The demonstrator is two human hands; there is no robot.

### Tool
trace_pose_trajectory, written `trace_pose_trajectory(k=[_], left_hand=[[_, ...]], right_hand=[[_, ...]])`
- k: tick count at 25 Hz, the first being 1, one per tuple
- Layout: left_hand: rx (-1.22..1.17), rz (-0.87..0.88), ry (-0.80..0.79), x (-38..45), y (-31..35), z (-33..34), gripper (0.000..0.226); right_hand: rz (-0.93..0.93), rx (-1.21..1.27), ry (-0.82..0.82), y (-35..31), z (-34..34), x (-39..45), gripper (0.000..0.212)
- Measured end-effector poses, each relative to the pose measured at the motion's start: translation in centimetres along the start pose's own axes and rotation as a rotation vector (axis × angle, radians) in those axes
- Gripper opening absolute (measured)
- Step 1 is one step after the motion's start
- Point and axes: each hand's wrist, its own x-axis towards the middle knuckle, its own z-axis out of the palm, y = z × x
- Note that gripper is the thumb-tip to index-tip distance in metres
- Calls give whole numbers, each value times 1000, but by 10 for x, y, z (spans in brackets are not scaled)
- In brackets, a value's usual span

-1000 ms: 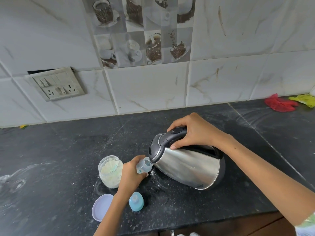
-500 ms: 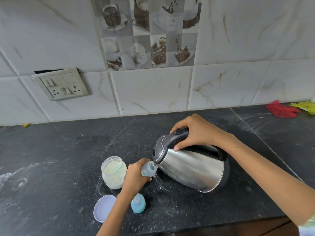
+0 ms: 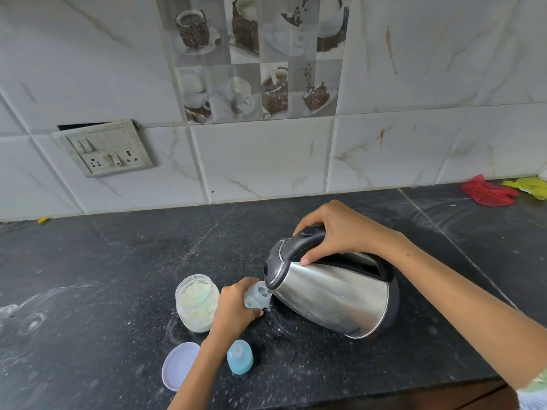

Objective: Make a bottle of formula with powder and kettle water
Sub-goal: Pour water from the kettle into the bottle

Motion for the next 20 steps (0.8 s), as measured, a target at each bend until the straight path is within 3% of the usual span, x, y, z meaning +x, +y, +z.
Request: trace_pose_trajectory(k=[20], left_hand=[[16, -1, -26, 1, 0, 1, 57]], right_hand=[[29, 63, 3, 6, -3, -5, 45]])
